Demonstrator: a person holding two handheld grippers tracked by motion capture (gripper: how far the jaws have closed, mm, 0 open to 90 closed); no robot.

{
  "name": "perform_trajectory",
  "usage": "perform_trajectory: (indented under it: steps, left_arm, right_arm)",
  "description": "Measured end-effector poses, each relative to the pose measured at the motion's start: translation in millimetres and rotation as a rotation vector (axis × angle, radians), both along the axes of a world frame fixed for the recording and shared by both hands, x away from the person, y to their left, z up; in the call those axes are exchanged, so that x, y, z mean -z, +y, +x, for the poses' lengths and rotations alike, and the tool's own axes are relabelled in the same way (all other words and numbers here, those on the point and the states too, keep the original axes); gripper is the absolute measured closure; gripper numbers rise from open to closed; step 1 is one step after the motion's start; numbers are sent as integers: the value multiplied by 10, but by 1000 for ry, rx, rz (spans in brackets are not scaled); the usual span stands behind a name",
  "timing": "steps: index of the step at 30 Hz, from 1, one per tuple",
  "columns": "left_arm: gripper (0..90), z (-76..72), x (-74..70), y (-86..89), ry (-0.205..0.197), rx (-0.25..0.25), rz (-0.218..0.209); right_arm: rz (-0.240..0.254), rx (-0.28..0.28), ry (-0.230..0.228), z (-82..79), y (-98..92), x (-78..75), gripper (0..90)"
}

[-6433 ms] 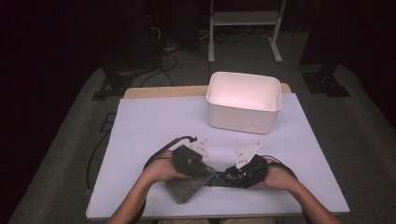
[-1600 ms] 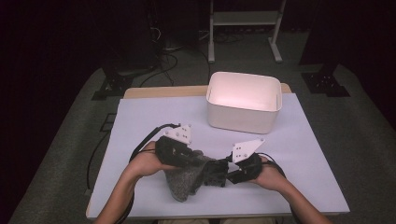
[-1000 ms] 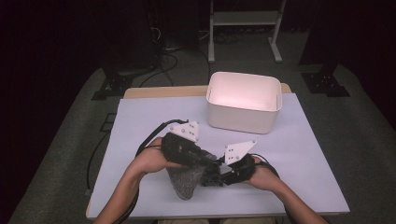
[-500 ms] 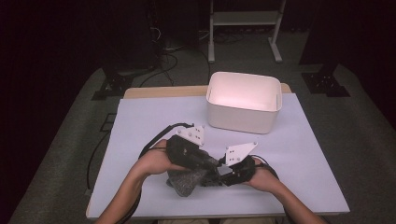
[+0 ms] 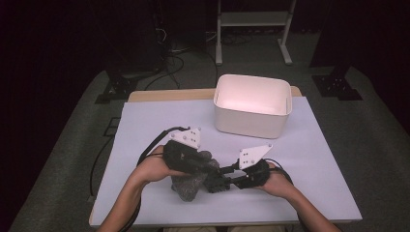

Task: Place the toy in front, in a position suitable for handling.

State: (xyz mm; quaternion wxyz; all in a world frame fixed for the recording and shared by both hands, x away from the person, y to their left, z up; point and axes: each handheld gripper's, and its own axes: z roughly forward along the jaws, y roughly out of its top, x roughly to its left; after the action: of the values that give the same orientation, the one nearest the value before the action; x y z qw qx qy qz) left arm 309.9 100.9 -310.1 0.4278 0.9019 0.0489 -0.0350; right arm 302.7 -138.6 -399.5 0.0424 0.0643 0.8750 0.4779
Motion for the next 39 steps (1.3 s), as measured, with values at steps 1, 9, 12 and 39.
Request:
perform_trajectory:
  steps: [1, 9, 12, 39]
  left_arm:
    - [804, 2, 8, -14, 6, 7, -6]
    - [807, -18, 5, -160, -1, 39, -2]
    - [806, -33, -7, -203, -7, 45, 9]
    - [794, -26, 10, 113, -18, -28, 24]
  right_arm:
    - [-19, -3, -6, 2, 11, -19, 619]
    - [19, 6, -25, 16, 133, -51, 496]
    - [23, -15, -38, -6, 142, -36, 568]
    - [8, -7, -27, 1, 235, -13, 564]
